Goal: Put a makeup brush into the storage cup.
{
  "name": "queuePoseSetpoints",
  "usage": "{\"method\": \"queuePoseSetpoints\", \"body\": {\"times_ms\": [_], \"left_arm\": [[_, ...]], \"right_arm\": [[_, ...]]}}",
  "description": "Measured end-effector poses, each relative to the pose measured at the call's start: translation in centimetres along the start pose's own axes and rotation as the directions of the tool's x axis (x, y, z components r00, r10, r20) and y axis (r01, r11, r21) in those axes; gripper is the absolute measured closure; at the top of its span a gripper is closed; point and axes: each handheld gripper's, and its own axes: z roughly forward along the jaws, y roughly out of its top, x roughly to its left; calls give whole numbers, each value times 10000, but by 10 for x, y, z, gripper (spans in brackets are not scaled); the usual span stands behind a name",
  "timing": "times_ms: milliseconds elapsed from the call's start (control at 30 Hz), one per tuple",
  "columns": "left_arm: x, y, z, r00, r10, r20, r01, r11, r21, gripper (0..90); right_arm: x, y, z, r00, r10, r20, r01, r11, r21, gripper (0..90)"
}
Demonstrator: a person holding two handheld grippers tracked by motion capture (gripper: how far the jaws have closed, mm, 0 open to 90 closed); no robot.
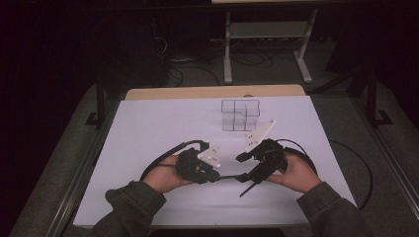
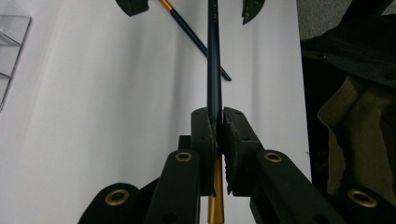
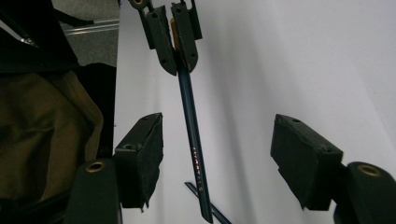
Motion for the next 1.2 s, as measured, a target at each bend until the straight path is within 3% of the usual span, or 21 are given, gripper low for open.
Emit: {"method": "queuePoseSetpoints", "body": {"times_ms": [200,533,1200], "left_arm": [[1,4,3,10000,57,73,-56,10000,-38,833],[-1,7,5,9994,185,292,-183,9998,-48,834],[-4,11,8,9978,492,442,-489,9988,-90,834]], "right_arm": [[2,2,6,9995,-151,-270,156,9997,197,407],[5,2,12,9948,-592,-832,617,9977,282,653],[6,2,23,9846,-807,-1551,924,9932,701,800]]}}
